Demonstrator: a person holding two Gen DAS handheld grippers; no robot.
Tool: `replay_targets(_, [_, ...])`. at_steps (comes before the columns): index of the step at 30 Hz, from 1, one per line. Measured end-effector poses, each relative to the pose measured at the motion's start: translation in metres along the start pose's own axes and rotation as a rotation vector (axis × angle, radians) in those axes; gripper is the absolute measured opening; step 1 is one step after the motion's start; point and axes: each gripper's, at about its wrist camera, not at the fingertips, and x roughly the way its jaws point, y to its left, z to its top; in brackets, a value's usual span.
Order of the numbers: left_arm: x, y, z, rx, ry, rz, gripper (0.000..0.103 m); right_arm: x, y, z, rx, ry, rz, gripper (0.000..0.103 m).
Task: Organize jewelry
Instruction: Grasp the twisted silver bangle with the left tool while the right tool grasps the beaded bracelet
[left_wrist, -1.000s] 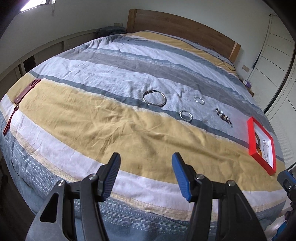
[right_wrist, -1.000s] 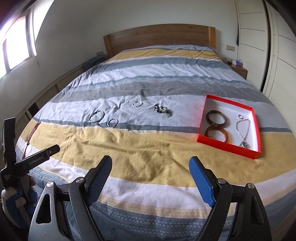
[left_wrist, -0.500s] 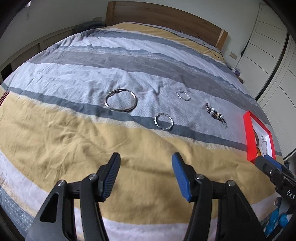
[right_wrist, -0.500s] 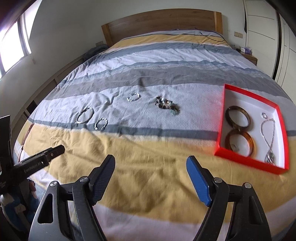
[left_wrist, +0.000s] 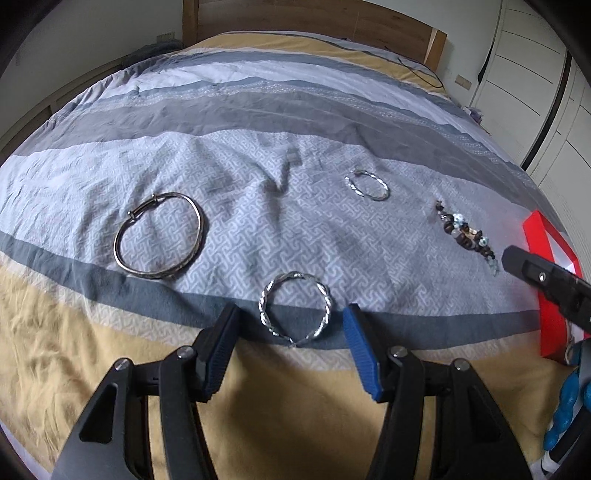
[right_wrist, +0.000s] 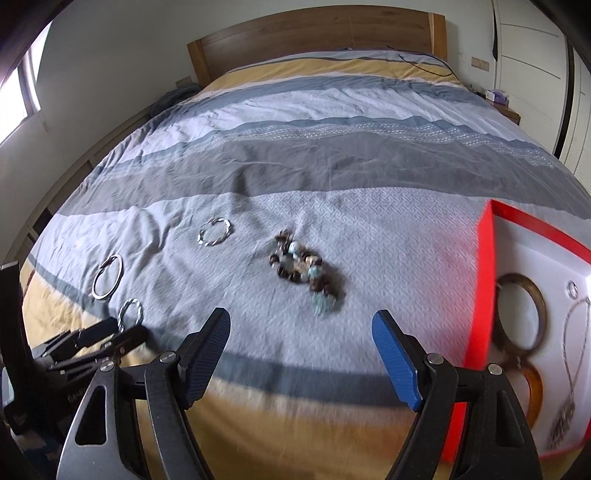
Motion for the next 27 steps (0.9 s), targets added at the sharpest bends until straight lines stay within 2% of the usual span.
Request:
replay_targets(7, [0.008, 0.000, -0.004, 0.015, -0.044, 0.010, 0.055, 0.053, 0.000, 0.027, -0.029, 0.035, -0.022, 0.078])
replay_targets(9, [0.008, 0.002, -0.007, 0.011, -0.058, 0.001, 0.055, 0.068, 0.000, 0.031, -0.024, 0.054, -0.025, 0.072])
replay_targets(11, [0.007, 0.003, -0.007, 0.010, -0.065, -0.001, 0.054, 0.079, 0.001, 0.032, -0.041, 0.063, -0.045, 0.070])
replay_targets(13, [0.007, 0.002, -0.007, 0.012, -0.067, 0.000, 0.054, 0.084, 0.003, 0.030, -0.055, 0.061, -0.054, 0.065])
replay_targets(14, [0.007, 0.002, -0.008, 0.011, -0.068, -0.001, 0.053, 0.084, 0.004, 0.029, -0.059, 0.057, -0.052, 0.056])
replay_targets(15, [0.006, 0.003, -0.008, 0.008, -0.069, -0.004, 0.052, 0.083, 0.004, 0.029, -0.062, 0.056, -0.039, 0.043])
replay_targets(18, [0.006, 0.008, -0.007, -0.014, -0.066, -0.015, 0.046, 0.081, 0.004, 0.026, -0.062, 0.065, -0.003, 0.023])
replay_targets(23, [0.004, 0.017, -0.004, -0.062, -0.056, -0.037, 0.033, 0.070, 0.005, 0.017, -0.035, 0.070, 0.053, 0.017])
replay_targets(27, [0.000, 0.018, -0.003, -0.070, -0.046, -0.042, 0.033, 0.056, 0.007, 0.007, -0.006, 0.063, 0.090, 0.016])
